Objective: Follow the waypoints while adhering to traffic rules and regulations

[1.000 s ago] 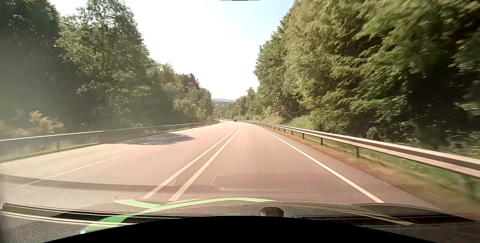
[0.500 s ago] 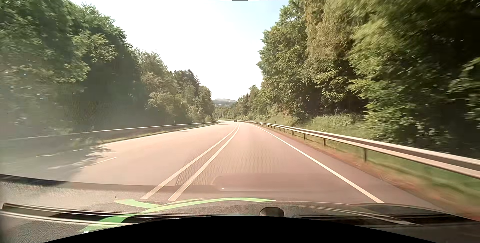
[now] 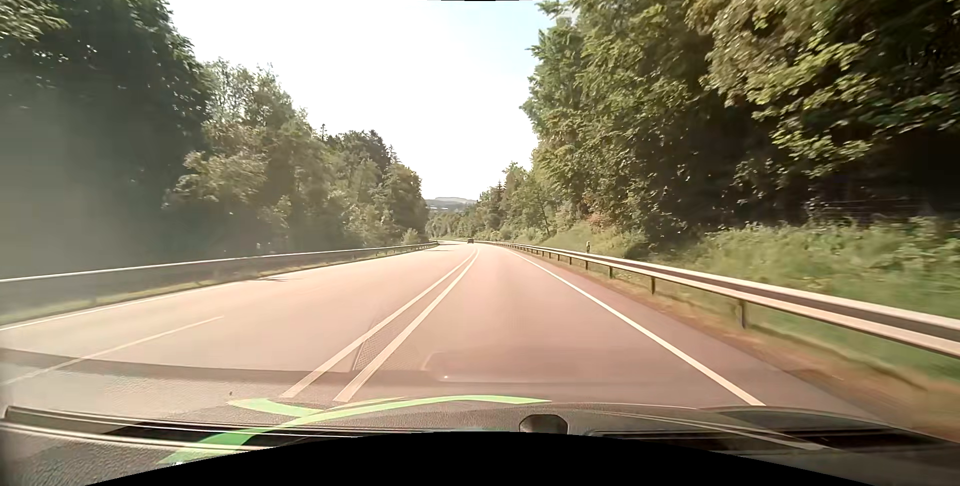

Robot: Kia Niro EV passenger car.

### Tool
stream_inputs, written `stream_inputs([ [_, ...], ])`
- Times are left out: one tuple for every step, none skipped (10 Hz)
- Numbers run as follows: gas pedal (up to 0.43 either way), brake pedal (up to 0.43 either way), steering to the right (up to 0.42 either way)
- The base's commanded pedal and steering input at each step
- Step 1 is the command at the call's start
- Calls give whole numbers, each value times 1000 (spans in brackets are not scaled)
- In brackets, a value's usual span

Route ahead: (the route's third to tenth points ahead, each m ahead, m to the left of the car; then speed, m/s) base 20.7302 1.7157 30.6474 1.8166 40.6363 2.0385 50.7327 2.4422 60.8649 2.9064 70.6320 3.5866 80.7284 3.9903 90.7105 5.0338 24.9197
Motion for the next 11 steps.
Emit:
stream_inputs([
  [110, 0, -7],
  [110, 0, -7],
  [98, 0, -7],
  [87, 0, -7],
  [87, 0, -7],
  [98, 0, -7],
  [110, 0, -7],
  [110, 0, -7],
  [110, 0, -8],
  [130, 0, -8],
  [150, 0, -8],
])
